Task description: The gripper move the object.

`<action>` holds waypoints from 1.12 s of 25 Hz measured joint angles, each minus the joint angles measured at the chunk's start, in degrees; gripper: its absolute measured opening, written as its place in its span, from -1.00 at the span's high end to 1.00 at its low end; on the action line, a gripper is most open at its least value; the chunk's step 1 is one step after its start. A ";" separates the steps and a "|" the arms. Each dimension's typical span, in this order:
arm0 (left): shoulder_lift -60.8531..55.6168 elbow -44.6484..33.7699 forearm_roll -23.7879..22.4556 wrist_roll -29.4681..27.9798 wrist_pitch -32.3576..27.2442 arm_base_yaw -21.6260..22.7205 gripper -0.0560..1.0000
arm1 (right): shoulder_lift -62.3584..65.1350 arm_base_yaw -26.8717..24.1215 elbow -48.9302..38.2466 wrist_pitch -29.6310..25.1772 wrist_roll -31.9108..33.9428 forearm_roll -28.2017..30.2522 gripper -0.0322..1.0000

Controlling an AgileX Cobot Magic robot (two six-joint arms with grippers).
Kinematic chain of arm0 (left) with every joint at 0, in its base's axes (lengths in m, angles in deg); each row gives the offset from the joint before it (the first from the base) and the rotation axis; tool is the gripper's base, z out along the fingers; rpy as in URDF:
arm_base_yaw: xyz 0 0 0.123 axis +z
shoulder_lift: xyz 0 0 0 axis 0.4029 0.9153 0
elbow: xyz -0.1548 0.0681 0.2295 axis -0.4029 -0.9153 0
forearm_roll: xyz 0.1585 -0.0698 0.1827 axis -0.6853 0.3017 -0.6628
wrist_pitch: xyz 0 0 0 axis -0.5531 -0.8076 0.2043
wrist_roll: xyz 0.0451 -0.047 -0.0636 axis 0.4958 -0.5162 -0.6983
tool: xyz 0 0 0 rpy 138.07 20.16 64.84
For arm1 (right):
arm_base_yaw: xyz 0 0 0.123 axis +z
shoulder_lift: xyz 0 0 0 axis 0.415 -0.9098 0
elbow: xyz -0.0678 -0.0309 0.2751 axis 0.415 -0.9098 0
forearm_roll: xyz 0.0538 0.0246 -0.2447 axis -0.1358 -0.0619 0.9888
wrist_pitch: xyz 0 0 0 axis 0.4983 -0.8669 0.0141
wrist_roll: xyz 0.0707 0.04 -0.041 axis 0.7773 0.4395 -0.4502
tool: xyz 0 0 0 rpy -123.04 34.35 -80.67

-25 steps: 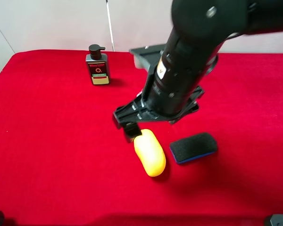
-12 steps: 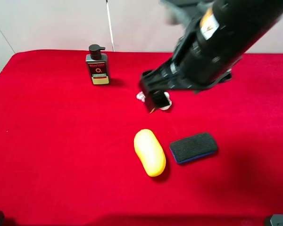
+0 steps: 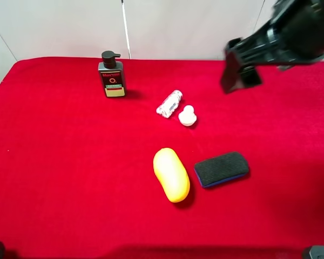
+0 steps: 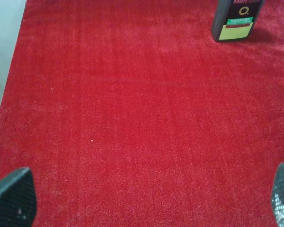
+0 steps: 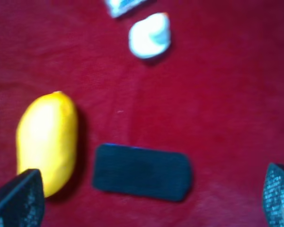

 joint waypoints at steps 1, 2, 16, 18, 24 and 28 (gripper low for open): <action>0.00 0.00 0.00 0.00 0.00 0.00 -0.98 | 0.90 0.00 0.00 -0.18 -0.53 1.16 -0.41; 0.00 0.00 0.00 0.00 0.00 0.00 -0.98 | 2.02 0.00 0.00 -0.54 -1.16 2.10 -0.41; 0.00 0.00 0.00 0.00 0.00 0.00 -0.98 | 16.76 0.00 0.00 -8.59 -3.37 3.11 -0.41; 0.00 0.00 0.00 0.00 0.00 0.00 -0.98 | 18.81 0.00 0.00 -8.68 -3.37 3.11 -0.41; 0.00 0.00 0.00 0.00 0.00 0.00 -0.98 | 23.80 -5.04 0.00 -8.75 -7.12 1.40 -0.41; 0.00 0.00 0.00 0.00 0.00 0.00 -0.98 | 26.10 -15.51 0.00 -8.79 -15.35 -4.26 -0.41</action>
